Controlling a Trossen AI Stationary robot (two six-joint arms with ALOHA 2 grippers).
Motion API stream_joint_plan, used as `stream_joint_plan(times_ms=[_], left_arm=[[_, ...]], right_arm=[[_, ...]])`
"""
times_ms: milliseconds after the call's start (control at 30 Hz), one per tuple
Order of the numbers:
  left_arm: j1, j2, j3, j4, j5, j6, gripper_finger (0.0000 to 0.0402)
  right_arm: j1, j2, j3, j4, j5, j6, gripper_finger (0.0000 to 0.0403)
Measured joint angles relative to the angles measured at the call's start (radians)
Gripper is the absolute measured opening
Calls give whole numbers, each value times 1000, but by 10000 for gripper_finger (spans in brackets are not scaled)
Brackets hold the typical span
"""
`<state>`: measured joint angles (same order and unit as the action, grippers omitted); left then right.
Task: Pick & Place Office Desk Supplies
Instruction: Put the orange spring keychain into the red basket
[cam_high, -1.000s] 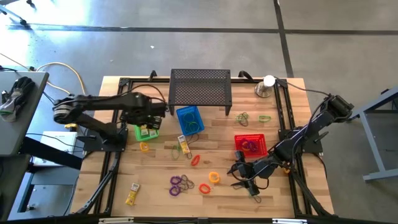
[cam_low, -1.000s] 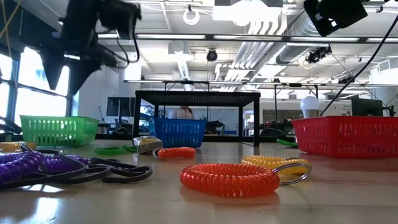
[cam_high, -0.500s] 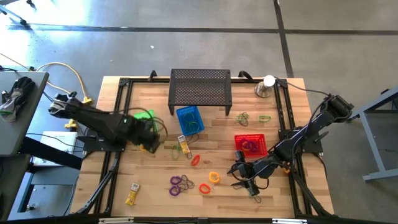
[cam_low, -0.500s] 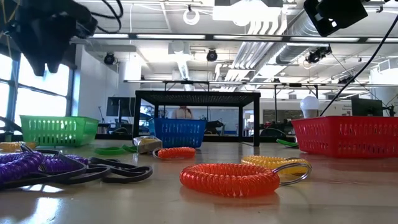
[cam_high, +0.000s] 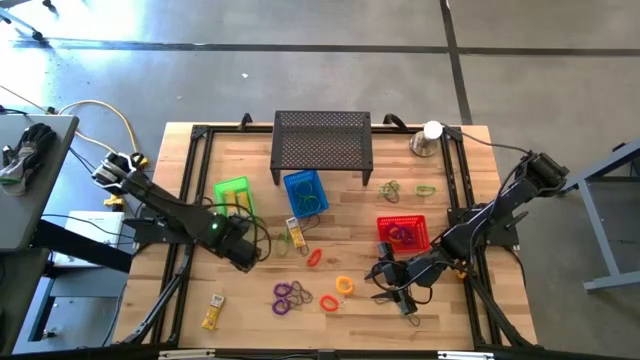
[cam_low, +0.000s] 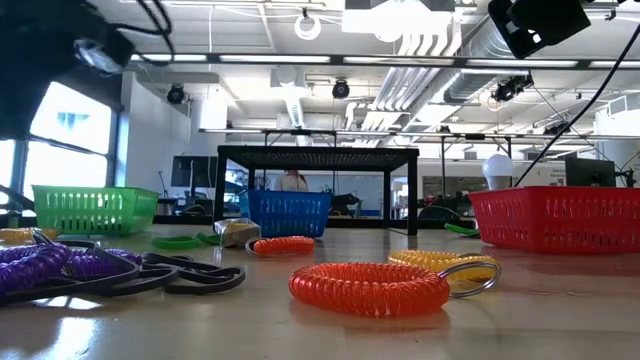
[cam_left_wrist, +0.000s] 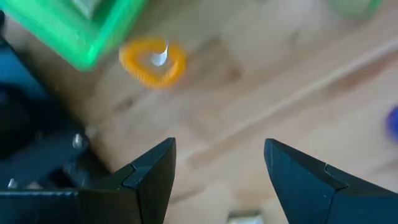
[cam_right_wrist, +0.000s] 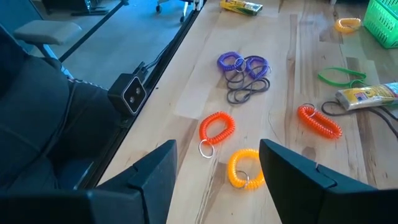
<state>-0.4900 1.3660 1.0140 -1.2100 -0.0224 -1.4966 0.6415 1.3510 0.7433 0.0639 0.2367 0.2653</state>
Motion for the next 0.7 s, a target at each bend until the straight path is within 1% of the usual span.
stream_joint_plan(times_ms=[67, 200, 333, 400, 500, 567, 700], left_arm=[[0, -3, -22, -3, 37, 3, 234], [17, -23, -74, 6, 34, -2, 234], [38, -30, -131, 110, 38, -13, 234], [46, -30, -165, 168, 54, 5, 234], [69, -30, -210, 190, 66, 8, 234], [80, -30, -224, 195, 41, 7, 234], [91, -30, -242, 219, -48, 16, 234]], right_arm=[[0, 2, 0, 1, 0, 0, 216], [0, 28, 0, 0, -1, 0, 216], [-1, 70, 0, 2, -2, -1, 216], [-2, 89, 0, 8, -1, -1, 216], [-8, 106, 0, 37, -4, -8, 216], [-8, 111, 0, 43, -7, -8, 216], [-10, 111, 0, 46, -5, -8, 216]])
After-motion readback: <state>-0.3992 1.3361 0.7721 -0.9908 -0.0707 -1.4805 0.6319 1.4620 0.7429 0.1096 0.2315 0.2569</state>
